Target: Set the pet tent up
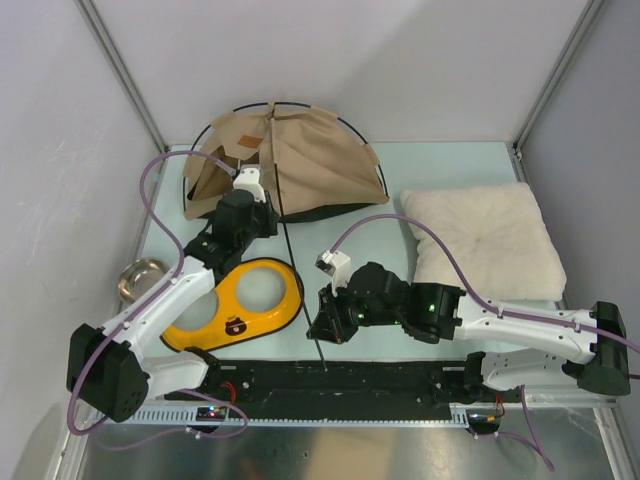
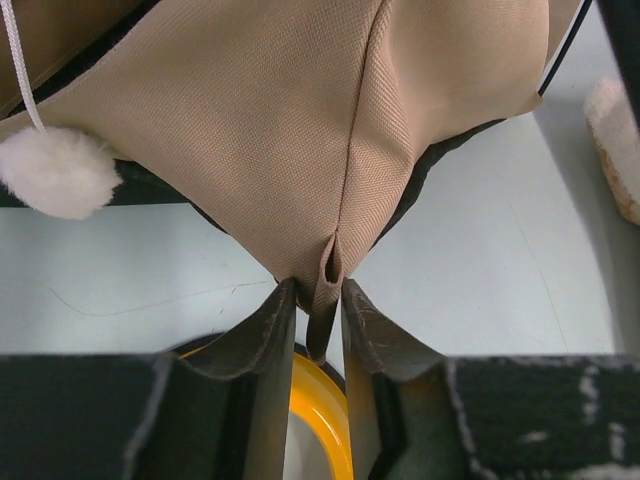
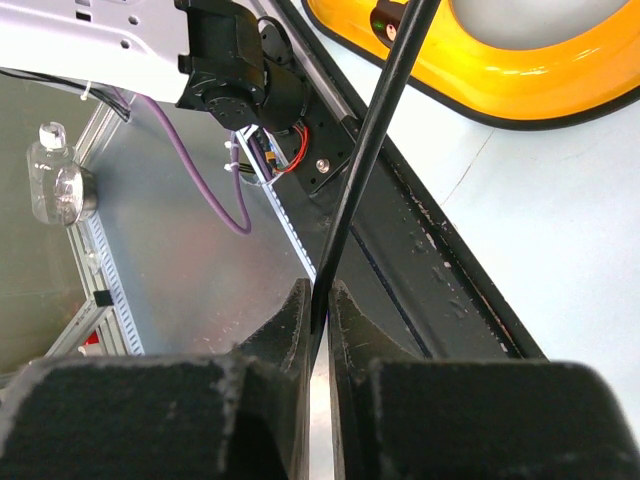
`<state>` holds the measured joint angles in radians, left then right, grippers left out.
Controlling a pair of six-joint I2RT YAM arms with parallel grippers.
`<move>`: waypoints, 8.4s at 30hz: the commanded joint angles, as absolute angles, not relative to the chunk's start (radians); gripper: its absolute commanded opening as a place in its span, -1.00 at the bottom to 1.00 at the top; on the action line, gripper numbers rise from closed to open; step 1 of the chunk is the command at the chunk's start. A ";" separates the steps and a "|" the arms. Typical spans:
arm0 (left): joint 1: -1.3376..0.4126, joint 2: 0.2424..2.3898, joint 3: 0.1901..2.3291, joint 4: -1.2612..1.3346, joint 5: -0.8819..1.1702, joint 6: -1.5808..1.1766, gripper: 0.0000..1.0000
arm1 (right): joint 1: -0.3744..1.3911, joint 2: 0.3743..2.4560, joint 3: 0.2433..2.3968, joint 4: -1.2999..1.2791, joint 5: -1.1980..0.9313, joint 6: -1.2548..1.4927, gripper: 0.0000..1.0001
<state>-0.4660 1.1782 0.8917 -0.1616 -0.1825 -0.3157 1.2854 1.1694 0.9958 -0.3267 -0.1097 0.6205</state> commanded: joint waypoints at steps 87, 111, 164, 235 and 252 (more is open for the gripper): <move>-0.510 0.584 0.433 -0.309 0.470 -0.903 -1.00 | 0.961 1.523 1.141 0.513 -0.176 1.005 -1.00; -0.512 0.436 0.393 -0.388 0.567 -0.923 -1.00 | 0.913 1.551 1.190 0.423 -0.314 0.964 -1.00; -0.512 0.479 0.435 -0.553 0.451 -0.821 -1.00 | 0.917 1.517 1.208 0.260 -0.177 0.864 -1.00; -0.511 0.493 0.471 -0.552 0.332 -0.851 -1.00 | 1.180 1.535 1.097 0.151 -0.114 0.664 -0.39; -0.511 0.452 0.422 -0.552 0.327 -0.845 -1.00 | 1.123 1.455 1.091 0.094 0.009 0.646 -1.00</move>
